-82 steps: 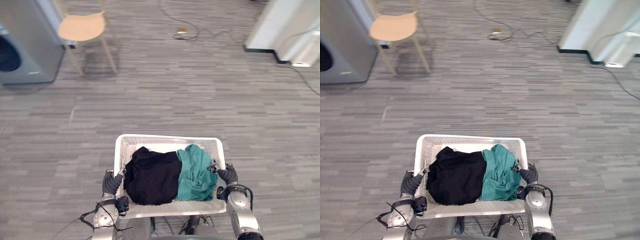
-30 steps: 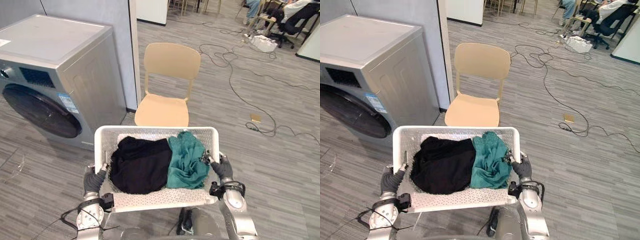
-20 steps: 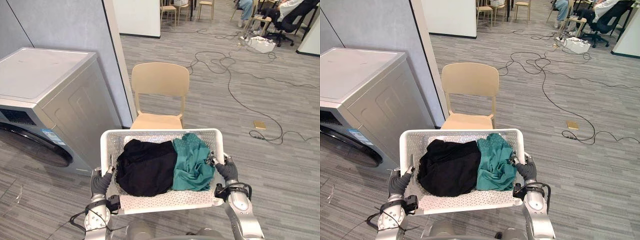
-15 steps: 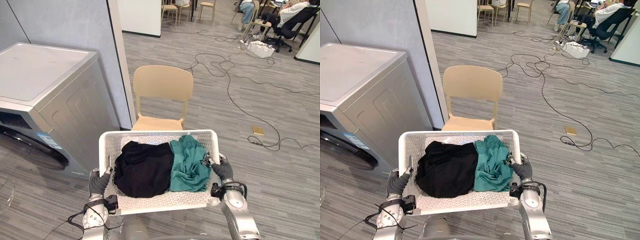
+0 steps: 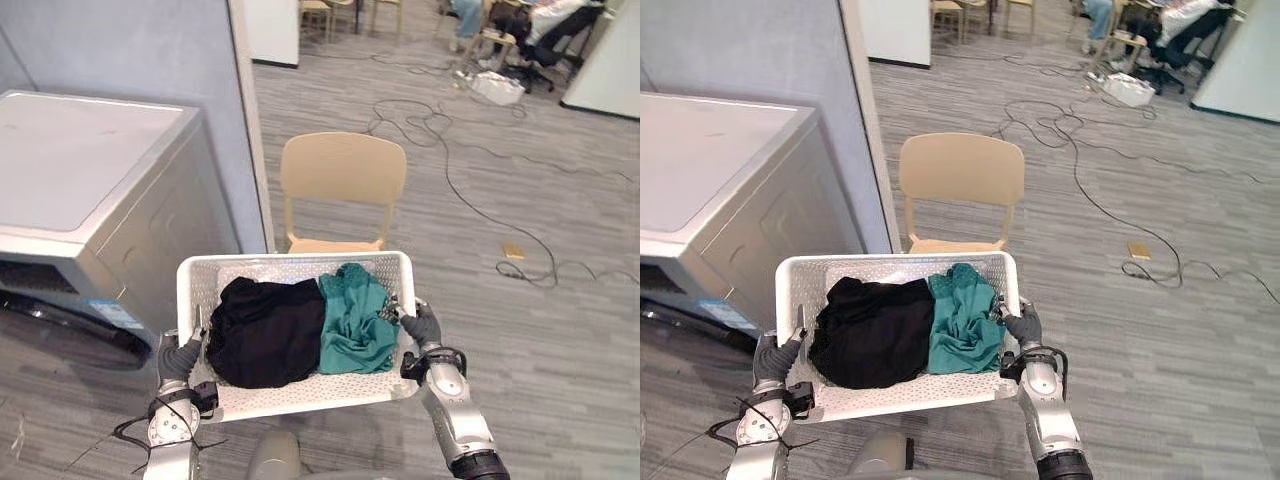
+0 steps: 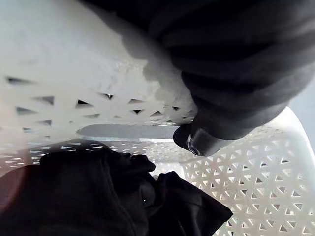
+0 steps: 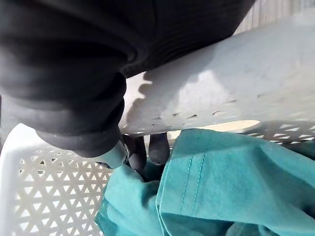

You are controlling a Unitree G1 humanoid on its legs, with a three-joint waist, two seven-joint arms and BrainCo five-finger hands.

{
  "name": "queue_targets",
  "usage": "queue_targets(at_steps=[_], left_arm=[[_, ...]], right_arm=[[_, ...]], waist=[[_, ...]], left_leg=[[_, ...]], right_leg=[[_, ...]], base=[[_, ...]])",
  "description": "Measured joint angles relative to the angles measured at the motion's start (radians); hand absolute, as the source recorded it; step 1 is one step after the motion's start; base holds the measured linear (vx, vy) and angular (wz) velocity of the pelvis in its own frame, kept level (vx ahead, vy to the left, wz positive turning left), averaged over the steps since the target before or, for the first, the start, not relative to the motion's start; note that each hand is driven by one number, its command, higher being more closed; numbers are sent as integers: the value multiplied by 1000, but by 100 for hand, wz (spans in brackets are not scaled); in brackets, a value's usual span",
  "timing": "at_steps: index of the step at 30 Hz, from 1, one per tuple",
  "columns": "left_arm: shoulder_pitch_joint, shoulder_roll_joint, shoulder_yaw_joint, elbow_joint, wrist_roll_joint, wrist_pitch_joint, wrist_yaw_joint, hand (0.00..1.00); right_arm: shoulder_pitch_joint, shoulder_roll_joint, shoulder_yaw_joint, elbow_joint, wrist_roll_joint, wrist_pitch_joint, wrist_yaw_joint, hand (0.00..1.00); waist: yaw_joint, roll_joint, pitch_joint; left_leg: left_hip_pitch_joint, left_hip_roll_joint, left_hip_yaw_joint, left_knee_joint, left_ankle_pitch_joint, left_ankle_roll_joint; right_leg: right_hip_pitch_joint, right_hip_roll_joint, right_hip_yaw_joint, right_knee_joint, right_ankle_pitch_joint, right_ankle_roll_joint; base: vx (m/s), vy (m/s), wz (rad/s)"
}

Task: Pick up the laundry basket with both hands and put the clothes into the washing machine.

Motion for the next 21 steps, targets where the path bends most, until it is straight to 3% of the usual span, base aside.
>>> queue_targets(at_steps=[2, 5, 7, 8, 9, 13, 15, 21], left_arm=[[-22, 17, -6, 20, -1, 16, -1, 100], [-84, 37, -10, 30, -21, 16, -9, 100], [-177, 67, -5, 84, -34, 16, -17, 100], [-250, 66, -2, 112, -52, 18, -15, 100], [-306, 72, 1, 115, -65, 18, -11, 100], [-448, 111, 13, 120, -105, 18, 8, 100], [-528, 142, 9, 141, -179, 19, 11, 100], [-805, 224, -23, 262, -307, 13, 52, 100]], right_arm=[[-20, -1, 0, 25, -11, 19, -2, 100], [-77, -14, -12, 25, -12, 26, -2, 100], [-130, -24, -22, 23, -12, 31, -4, 100], [-182, -43, -26, 20, -12, 34, -9, 100], [-238, -54, -35, 19, -11, 34, -25, 100], [-382, -72, -66, 19, -6, 38, -59, 100], [-465, -101, -74, 19, 5, 41, -88, 100], [-764, -188, -108, 125, 56, 49, -121, 100]], waist=[[-1, 4, 7], [-4, 3, 31], [-2, -10, 55], [-2, -4, 96], [1, 9, 142], [5, 15, 236], [21, 16, 283], [37, 18, 313]], left_leg=[[47, 2, 59, -52, 18, 27], [40, 17, 79, -78, 38, 36], [-6, 17, 72, -70, 54, 29], [-40, 23, 52, -47, 59, 21], [-82, 34, 43, -41, 73, 11], [-205, 63, 11, -65, 125, -28], [-236, 88, -4, -67, 150, -42], [-326, 110, -47, -91, 205, -67]], right_leg=[[-22, -25, -52, 6, 45, -28], [-27, -12, -92, -72, 50, -42], [-28, 27, -91, -178, 80, -9], [-31, 42, -80, -195, 109, 40], [-64, 54, -79, -201, 121, 53], [-182, 88, -107, -203, 142, 32], [-210, 105, -130, -190, 148, 28], [-303, 131, -165, -161, 152, 6]], base=[[23, 139, -75], [-6, 16, -34], [-94, -84, 5], [-136, -95, 16], [-163, -87, 10], [-168, -132, 4], [-96, -118, 2], [-21, -113, 8]])
